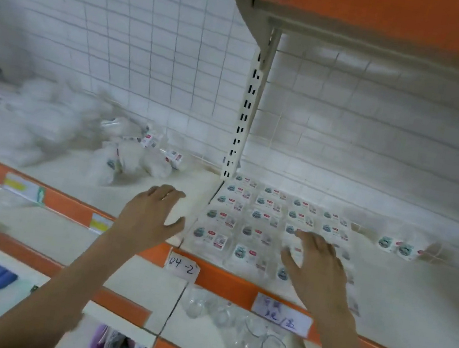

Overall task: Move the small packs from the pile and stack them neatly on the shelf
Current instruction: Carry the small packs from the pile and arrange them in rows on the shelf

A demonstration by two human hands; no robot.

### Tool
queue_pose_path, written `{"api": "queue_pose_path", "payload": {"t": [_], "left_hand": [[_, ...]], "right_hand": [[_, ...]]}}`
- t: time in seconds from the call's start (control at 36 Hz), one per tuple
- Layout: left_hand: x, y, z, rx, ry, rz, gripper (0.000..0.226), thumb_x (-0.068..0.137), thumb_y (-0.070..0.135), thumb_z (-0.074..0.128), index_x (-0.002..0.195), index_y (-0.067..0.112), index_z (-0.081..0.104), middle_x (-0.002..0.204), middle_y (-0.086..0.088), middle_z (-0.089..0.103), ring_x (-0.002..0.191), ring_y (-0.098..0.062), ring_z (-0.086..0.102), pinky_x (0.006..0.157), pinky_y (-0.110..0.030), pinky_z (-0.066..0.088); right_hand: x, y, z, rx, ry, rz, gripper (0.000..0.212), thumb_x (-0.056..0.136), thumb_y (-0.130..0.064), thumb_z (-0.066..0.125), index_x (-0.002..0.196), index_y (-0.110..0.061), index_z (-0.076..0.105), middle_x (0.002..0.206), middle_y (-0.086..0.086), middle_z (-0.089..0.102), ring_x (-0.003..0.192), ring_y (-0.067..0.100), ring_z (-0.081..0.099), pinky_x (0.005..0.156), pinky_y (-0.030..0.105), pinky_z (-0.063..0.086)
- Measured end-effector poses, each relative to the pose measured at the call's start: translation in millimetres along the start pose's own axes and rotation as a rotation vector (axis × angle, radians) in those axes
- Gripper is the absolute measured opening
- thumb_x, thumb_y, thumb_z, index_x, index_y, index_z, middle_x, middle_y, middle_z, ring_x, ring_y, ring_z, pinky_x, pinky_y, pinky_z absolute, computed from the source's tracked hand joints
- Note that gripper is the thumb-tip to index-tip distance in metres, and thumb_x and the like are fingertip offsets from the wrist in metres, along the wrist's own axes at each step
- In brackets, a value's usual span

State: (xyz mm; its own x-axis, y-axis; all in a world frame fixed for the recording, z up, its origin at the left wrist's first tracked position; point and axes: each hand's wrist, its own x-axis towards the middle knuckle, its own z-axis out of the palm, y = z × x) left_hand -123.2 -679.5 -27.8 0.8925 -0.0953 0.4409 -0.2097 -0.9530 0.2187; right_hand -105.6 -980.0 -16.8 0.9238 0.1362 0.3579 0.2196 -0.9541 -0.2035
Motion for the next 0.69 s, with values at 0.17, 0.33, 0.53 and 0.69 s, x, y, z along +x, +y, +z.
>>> {"api": "queue_pose_path", "payload": {"t": [0.17, 0.33, 0.53, 0.69], "left_hand": [[-84, -48, -50, 0.218, 0.038, -0.158, 0.042, 0.071, 0.045, 0.042, 0.090, 0.015, 0.065, 0.082, -0.001, 0.062, 0.067, -0.023, 0.064, 0.058, -0.030, 0.049], [-180, -113, -93, 0.307, 0.000, -0.445, 0.041, 0.069, 0.046, 0.042, 0.085, 0.017, 0.065, 0.079, -0.004, 0.062, 0.066, -0.025, 0.063, 0.056, -0.032, 0.050], [-275, -176, -130, 0.376, -0.043, -0.688, 0.037, 0.068, 0.043, 0.043, 0.083, 0.017, 0.064, 0.073, -0.002, 0.060, 0.068, -0.026, 0.063, 0.054, -0.032, 0.049], [-333, -222, -142, 0.407, -0.068, -0.807, 0.036, 0.067, 0.041, 0.041, 0.084, 0.017, 0.064, 0.077, -0.002, 0.061, 0.070, -0.026, 0.063, 0.058, -0.032, 0.050]], "right_hand": [[-14, -144, 25, 0.157, -0.065, -0.412, 0.036, 0.073, -0.040, 0.058, 0.100, -0.018, 0.066, 0.095, -0.001, 0.068, 0.084, 0.023, 0.066, 0.065, 0.035, 0.056], [-51, -259, 61, 0.210, -0.230, -0.653, 0.038, 0.074, -0.047, 0.051, 0.103, -0.026, 0.064, 0.099, -0.009, 0.064, 0.090, 0.016, 0.063, 0.068, 0.030, 0.053], [-97, -376, 98, 0.334, -0.383, -0.846, 0.059, 0.079, -0.052, 0.030, 0.123, -0.022, 0.054, 0.121, -0.003, 0.056, 0.109, 0.022, 0.052, 0.086, 0.033, 0.043], [-132, -453, 128, 0.320, -0.500, -0.896, 0.078, 0.071, -0.062, 0.012, 0.132, -0.025, 0.045, 0.133, -0.006, 0.048, 0.119, 0.017, 0.044, 0.096, 0.030, 0.039]]}}
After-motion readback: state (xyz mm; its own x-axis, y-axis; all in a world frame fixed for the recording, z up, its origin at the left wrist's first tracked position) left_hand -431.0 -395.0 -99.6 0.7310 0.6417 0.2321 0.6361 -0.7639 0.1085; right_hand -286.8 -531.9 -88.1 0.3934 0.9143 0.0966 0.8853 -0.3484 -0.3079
